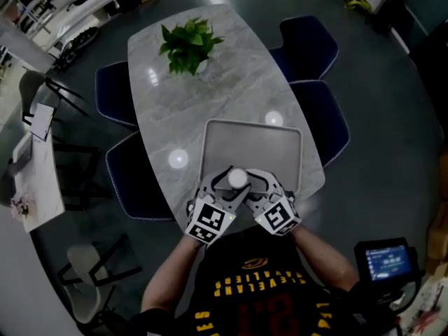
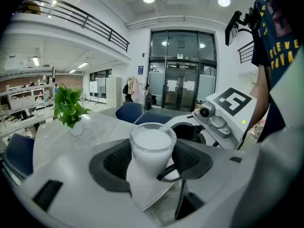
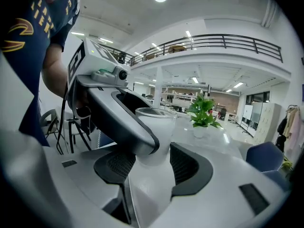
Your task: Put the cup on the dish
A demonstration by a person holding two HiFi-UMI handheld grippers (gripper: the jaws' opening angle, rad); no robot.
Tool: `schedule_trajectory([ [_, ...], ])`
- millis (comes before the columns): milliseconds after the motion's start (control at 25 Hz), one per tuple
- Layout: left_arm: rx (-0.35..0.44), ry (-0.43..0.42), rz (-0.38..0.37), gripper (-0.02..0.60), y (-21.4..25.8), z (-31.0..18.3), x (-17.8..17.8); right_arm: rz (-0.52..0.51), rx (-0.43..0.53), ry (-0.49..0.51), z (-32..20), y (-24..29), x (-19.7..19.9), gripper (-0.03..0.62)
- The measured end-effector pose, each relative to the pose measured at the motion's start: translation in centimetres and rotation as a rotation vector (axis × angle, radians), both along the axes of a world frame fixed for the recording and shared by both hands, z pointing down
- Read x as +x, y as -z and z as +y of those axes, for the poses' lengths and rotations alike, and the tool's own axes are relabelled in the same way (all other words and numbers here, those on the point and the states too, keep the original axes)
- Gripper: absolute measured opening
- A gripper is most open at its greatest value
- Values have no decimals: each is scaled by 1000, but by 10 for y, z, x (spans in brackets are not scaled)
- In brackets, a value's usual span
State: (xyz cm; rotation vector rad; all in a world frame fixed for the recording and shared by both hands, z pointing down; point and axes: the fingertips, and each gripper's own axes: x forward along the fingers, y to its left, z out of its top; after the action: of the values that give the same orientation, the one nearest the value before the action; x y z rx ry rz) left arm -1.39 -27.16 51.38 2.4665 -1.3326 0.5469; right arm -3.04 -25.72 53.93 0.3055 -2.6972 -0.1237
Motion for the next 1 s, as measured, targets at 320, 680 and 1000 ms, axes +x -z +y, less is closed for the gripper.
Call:
schedule_trajectory([
  [320, -53, 60, -23, 265, -28, -27, -17, 29, 3, 59, -26, -29, -14, 233],
  [680, -90, 94, -54, 264, -52, -33, -24, 69, 28, 63, -37, -41, -24, 233],
  [1000, -125, 121, -81, 265, -89, -47, -40, 113, -12, 104, -50, -79, -40, 235],
])
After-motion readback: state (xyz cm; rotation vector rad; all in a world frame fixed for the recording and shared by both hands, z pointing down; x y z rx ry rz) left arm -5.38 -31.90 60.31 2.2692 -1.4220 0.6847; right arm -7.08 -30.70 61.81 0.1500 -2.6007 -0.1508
